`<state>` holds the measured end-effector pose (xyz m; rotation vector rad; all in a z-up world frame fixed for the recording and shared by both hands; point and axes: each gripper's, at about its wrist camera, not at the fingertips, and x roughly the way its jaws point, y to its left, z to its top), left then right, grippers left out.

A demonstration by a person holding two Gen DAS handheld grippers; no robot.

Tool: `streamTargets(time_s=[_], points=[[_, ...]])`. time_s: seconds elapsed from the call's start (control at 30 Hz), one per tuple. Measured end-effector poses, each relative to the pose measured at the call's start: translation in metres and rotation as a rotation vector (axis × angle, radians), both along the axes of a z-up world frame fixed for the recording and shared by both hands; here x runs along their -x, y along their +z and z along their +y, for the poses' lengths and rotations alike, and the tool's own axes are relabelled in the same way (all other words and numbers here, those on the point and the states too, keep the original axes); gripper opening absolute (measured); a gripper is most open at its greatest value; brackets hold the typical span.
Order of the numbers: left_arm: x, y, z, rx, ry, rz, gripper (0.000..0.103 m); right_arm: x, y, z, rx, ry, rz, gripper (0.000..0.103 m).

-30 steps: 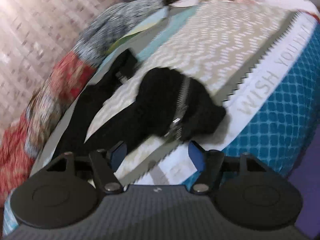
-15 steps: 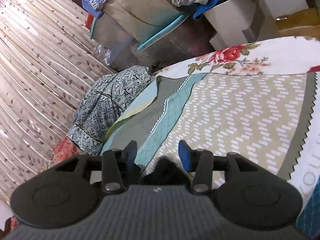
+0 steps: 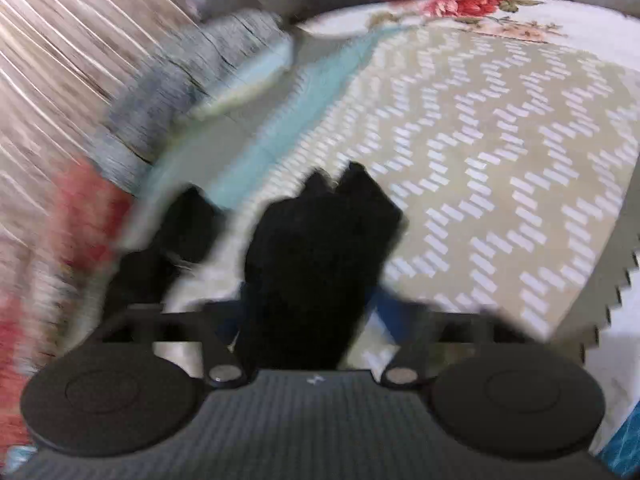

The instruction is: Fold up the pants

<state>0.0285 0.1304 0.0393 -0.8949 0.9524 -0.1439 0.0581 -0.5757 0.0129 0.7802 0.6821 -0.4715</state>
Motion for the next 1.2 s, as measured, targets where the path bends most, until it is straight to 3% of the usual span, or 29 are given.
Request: streamTargets(time_s=[0.03, 0.1, 0.17, 0.27, 0.33, 0.47, 0.53, 0.57, 0.6, 0.63, 0.67, 0.7, 0.73, 0.83, 0.93, 1.03, 1.1, 1.2], points=[[0.001, 0.008, 0.002, 0.007, 0.009, -0.014, 0.009, -0.004, 0.004, -0.003, -0.011, -0.027, 0.023, 0.009], [0.007, 0.028, 0.010, 0.018, 0.025, -0.059, 0.009, 0.010, 0.025, -0.016, -0.058, -0.095, -0.106, 0.009], [0.013, 0.043, 0.017, 0.005, 0.036, -0.087, 0.008, 0.033, 0.053, -0.029, -0.015, -0.156, -0.205, 0.008], [0.021, 0.050, 0.019, -0.033, 0.004, -0.058, 0.008, 0.070, 0.079, -0.046, 0.056, -0.196, -0.258, 0.008], [0.026, 0.042, 0.011, -0.074, -0.025, -0.015, 0.008, 0.092, 0.080, -0.052, 0.075, -0.182, -0.249, 0.008], [0.033, 0.005, 0.002, -0.144, -0.040, 0.117, 0.008, 0.125, 0.051, -0.041, 0.138, -0.182, -0.119, 0.009], [0.037, -0.017, 0.001, -0.181, -0.040, 0.189, 0.008, 0.136, 0.026, -0.036, 0.124, -0.199, -0.036, 0.015], [0.039, -0.025, 0.002, -0.192, -0.046, 0.215, 0.013, 0.141, 0.014, -0.034, 0.122, -0.208, 0.022, 0.025], [0.042, -0.030, 0.004, -0.195, -0.049, 0.242, 0.022, 0.146, 0.005, -0.034, 0.119, -0.221, 0.061, 0.029], [0.045, -0.033, 0.007, -0.185, -0.046, 0.253, 0.028, 0.156, 0.002, -0.035, 0.116, -0.242, 0.035, 0.034], [0.049, -0.032, 0.013, -0.176, -0.039, 0.243, 0.040, 0.166, 0.004, -0.035, 0.112, -0.285, 0.009, 0.050], [0.053, -0.029, 0.020, -0.175, -0.032, 0.225, 0.047, 0.175, 0.008, -0.035, 0.122, -0.349, 0.001, 0.058], [0.056, -0.023, 0.027, -0.183, -0.019, 0.198, 0.047, 0.182, 0.013, -0.034, 0.132, -0.403, -0.014, 0.062], [0.058, -0.007, 0.041, -0.222, 0.036, 0.148, 0.047, 0.188, 0.028, -0.027, 0.129, -0.486, -0.090, 0.054], [0.039, 0.006, 0.048, -0.232, 0.075, 0.102, 0.047, 0.170, 0.060, -0.002, 0.295, -0.457, -0.172, 0.055], [0.007, 0.015, 0.034, -0.217, 0.036, 0.035, 0.047, 0.147, 0.080, 0.020, 0.425, -0.417, -0.233, 0.056], [-0.017, 0.018, 0.016, -0.221, -0.011, -0.008, 0.047, 0.124, 0.081, 0.015, 0.342, -0.298, -0.280, 0.056], [-0.053, 0.010, -0.015, -0.250, -0.078, -0.036, 0.047, 0.065, 0.066, 0.003, 0.039, -0.060, -0.299, 0.056]])
